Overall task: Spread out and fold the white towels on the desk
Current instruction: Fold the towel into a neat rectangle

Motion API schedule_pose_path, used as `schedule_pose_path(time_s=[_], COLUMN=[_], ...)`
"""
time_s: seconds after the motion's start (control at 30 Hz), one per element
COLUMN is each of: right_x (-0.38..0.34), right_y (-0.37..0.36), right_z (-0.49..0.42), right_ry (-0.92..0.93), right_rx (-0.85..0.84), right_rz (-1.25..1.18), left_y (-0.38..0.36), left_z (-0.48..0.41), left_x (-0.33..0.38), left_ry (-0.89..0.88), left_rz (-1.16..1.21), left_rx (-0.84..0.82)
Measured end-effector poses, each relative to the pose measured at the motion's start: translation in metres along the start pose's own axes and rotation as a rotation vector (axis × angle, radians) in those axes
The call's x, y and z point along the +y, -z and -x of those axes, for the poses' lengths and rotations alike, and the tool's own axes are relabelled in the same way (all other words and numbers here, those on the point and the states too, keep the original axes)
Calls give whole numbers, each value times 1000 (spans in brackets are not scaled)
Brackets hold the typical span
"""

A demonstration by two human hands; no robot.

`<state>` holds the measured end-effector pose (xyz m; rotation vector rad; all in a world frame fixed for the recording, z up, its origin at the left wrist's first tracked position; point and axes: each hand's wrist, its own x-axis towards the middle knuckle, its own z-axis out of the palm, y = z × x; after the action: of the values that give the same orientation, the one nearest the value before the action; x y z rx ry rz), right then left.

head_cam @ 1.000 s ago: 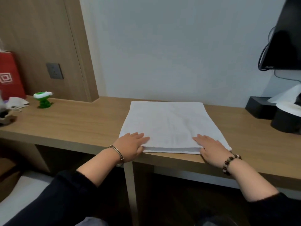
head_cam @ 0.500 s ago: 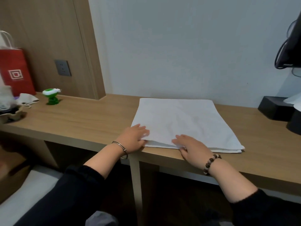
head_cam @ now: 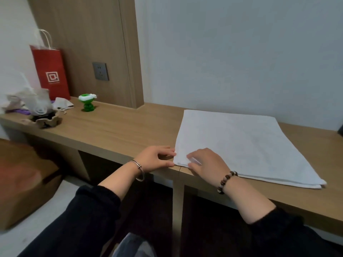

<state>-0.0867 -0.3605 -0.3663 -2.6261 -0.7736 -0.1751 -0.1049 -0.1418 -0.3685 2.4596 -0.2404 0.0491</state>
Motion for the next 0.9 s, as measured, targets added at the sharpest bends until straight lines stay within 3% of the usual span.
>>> schedule_pose_path(time_s=[0.2,0.57,0.63,0.67,0.77,0.8,0.9], right_x=[-7,-16,-20,-22,-22,-23,-23], right_y=[7,32,29,28,22,19,0], right_z=[-11,-26,-29,-30,-26,-23,-11], right_ry=[30,81,44,8,-58,-19,112], right_rx=[-85,-245,-176,-65,444,484,215], right_rz=[183,175,212,184,-65,-49,218], left_y=[-7,-7,-7,-7,-8,-8,-9], left_z=[-1,2,2,2,2,1,2], left_x=[-3,1,2,2,2,1,0], left_ry=[-40,-44,-45,-48,-55,-55,-49], left_rz=[33,154,180,188,188,190,232], left_rx=[81,100,107,114,122,125,140])
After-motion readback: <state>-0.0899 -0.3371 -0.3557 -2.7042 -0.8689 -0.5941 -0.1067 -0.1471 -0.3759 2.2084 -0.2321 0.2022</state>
